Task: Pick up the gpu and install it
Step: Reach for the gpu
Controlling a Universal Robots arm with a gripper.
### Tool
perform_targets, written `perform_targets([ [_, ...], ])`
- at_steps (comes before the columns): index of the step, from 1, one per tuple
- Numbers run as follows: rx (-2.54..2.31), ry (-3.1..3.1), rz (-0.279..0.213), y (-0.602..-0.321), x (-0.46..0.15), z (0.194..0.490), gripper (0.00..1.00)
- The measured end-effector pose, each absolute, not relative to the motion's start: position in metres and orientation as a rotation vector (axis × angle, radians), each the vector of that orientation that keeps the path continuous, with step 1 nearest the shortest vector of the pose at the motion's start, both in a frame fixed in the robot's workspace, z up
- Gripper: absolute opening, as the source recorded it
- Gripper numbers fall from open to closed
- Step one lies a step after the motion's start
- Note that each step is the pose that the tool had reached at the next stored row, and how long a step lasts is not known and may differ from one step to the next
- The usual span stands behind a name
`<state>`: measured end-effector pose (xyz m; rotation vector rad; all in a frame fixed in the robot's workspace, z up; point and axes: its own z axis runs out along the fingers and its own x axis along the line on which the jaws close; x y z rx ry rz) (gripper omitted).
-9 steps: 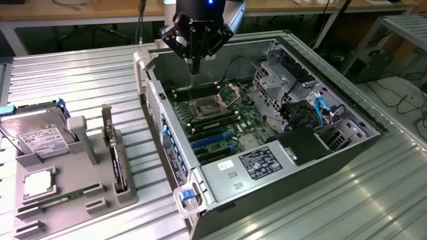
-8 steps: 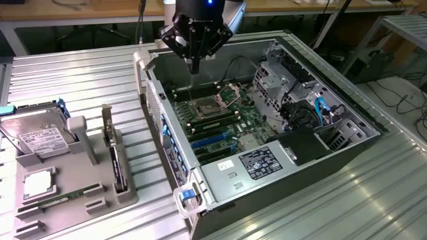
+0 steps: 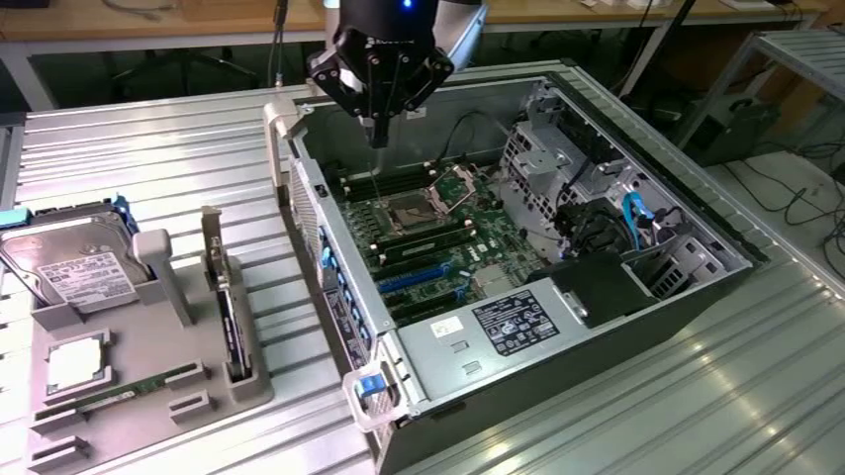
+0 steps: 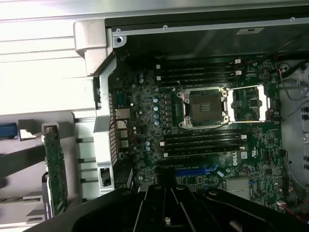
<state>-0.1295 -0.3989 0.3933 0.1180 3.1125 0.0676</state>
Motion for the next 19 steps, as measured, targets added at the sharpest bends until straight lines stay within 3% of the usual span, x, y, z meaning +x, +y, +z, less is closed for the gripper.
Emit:
perform_targets([
  [19, 0.118, 3.113, 0.068, -0.3989, -0.1358, 0.3933, 0.11],
])
